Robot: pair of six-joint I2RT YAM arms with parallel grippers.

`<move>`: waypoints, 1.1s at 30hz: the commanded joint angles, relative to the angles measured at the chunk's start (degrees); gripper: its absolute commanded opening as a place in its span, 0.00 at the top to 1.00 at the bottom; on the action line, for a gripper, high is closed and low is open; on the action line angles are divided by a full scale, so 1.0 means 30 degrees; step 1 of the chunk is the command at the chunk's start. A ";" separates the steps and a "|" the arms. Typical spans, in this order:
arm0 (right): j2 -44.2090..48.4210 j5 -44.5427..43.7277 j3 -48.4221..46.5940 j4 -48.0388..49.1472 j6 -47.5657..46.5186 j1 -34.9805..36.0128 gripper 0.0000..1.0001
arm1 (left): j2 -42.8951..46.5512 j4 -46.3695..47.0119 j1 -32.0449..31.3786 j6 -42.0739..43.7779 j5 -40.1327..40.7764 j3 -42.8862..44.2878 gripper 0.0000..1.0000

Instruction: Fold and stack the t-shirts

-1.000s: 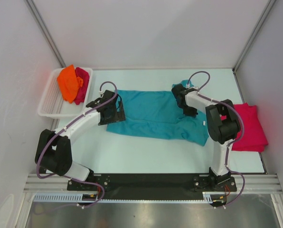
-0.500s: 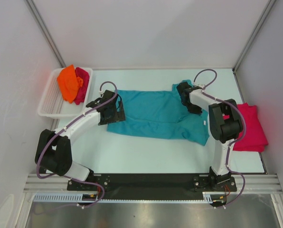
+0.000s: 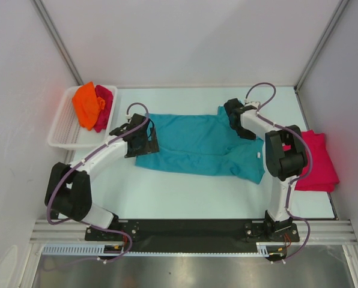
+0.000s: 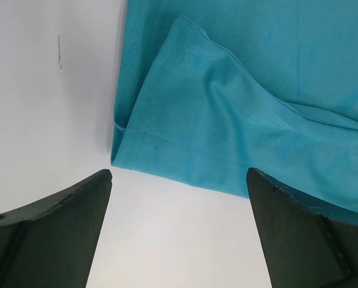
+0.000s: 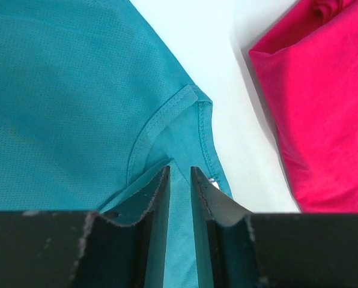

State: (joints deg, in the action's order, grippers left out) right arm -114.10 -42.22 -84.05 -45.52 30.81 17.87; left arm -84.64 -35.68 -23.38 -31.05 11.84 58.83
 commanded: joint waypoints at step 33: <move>-0.3651 1.5298 -0.7694 0.5854 0.0248 -0.4987 0.68 | -0.9198 0.3776 0.3690 0.9174 0.2178 1.0772 0.01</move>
State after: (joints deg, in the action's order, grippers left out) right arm -124.29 -3.51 -105.65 -34.02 29.80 4.56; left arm -111.98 -32.18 -11.90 -10.15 18.22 91.13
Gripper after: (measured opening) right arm 0.310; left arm 0.996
